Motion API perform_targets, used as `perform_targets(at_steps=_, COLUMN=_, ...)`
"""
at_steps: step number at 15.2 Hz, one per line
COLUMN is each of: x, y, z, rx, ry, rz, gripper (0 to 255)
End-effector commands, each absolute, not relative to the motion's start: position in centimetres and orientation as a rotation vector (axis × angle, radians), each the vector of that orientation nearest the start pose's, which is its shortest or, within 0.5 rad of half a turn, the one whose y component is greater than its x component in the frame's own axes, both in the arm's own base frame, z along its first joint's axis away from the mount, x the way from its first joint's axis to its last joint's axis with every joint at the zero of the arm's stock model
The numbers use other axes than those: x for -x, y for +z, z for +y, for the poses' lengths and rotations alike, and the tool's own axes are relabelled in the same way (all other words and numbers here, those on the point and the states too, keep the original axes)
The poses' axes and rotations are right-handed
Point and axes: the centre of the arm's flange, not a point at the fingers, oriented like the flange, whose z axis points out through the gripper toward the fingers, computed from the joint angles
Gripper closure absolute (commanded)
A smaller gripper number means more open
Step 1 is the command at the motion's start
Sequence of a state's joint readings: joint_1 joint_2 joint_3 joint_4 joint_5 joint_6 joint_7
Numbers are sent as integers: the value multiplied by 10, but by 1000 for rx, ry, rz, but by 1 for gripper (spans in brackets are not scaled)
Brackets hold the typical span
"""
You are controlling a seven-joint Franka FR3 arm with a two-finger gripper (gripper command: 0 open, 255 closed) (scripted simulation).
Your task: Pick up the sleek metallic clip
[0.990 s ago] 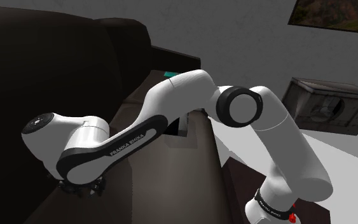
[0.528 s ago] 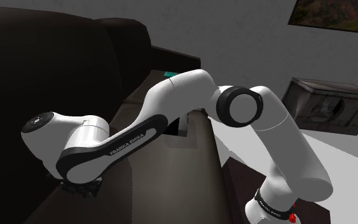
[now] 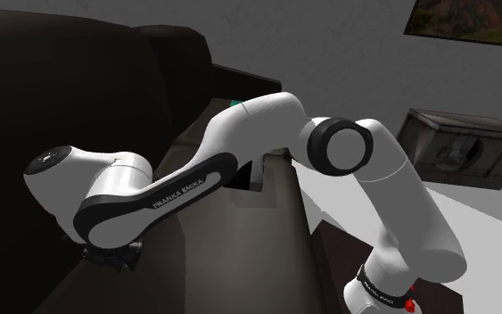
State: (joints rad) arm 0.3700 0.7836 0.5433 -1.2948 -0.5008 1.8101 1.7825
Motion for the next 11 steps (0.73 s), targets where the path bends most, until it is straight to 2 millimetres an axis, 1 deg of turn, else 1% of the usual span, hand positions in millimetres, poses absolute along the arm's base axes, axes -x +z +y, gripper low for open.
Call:
perform_targets(at_steps=1, x=-539, y=320, z=480, rx=3045, ry=-89, rz=1311, gripper=255)
perform_targets(at_steps=9, x=-539, y=362, z=480, rx=3045, ry=-89, rz=1311, gripper=255)
perform_targets(at_steps=11, x=-539, y=363, z=480, rx=3045, ry=-89, rz=1311, gripper=255)
